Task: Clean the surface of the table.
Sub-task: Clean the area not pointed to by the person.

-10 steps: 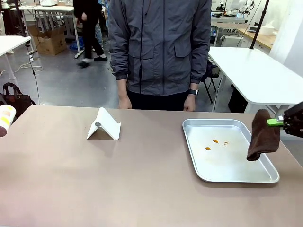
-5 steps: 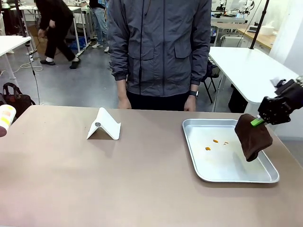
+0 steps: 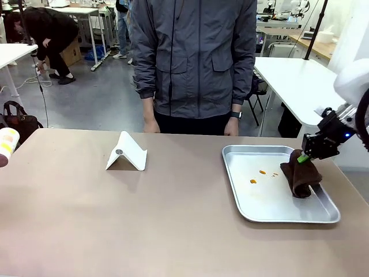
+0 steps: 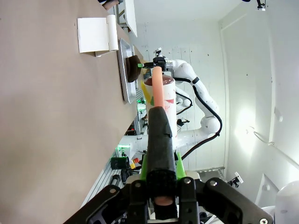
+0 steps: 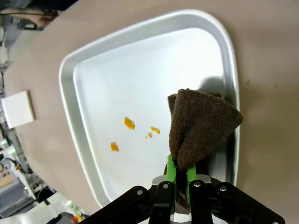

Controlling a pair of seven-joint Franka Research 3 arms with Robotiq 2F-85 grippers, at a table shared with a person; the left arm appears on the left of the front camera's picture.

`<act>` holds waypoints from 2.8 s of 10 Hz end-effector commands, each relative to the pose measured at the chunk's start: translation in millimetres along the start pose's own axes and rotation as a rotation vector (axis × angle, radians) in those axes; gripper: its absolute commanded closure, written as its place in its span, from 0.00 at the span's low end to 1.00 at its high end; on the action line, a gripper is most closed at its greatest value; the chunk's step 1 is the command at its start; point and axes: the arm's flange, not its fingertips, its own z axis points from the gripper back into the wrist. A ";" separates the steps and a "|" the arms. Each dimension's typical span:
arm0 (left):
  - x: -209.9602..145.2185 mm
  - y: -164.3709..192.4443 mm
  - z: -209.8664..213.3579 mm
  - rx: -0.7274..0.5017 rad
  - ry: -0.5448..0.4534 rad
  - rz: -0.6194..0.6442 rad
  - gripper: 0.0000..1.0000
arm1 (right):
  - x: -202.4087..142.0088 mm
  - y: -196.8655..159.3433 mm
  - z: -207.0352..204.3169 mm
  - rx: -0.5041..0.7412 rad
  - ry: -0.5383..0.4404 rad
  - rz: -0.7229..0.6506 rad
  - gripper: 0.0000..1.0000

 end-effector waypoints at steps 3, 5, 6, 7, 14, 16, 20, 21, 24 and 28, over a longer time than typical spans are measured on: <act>-0.1 -6.2 -1.6 -0.009 -0.015 0.005 0.78 | 18.3 11.2 -46.0 0.132 -0.035 0.043 1.00; -0.1 -6.2 -1.6 -0.009 -0.015 0.005 0.78 | 22.6 25.3 -65.8 0.205 0.002 0.093 1.00; -0.1 -6.2 -1.6 -0.009 -0.015 0.005 0.78 | 24.0 32.0 -73.1 0.238 0.019 0.113 1.00; -0.1 -6.2 -1.6 -0.009 -0.015 0.005 0.78 | 24.0 38.7 -83.2 0.270 0.045 0.126 1.00; -0.1 -6.2 -1.6 -0.009 -0.015 0.005 0.78 | -16.3 93.3 -126.9 0.391 0.342 0.383 1.00; -0.1 -6.2 -1.6 -0.009 -0.015 0.005 0.78 | -22.2 85.9 -124.7 0.333 0.400 0.439 1.00; -0.1 -6.2 -1.6 -0.009 -0.015 0.005 0.78 | -16.8 57.1 -100.4 0.247 0.277 0.363 1.00; -0.1 -6.2 -1.6 -0.009 -0.015 0.005 0.78 | -11.8 48.7 -93.9 0.225 0.181 0.308 1.00; -0.1 -6.2 -1.6 -0.009 -0.015 0.005 0.78 | -3.6 34.6 -79.8 0.298 -0.043 0.182 1.00; -0.1 -6.2 -1.6 -0.009 -0.015 0.005 0.78 | -3.4 28.2 -52.8 0.690 -0.169 -0.080 1.00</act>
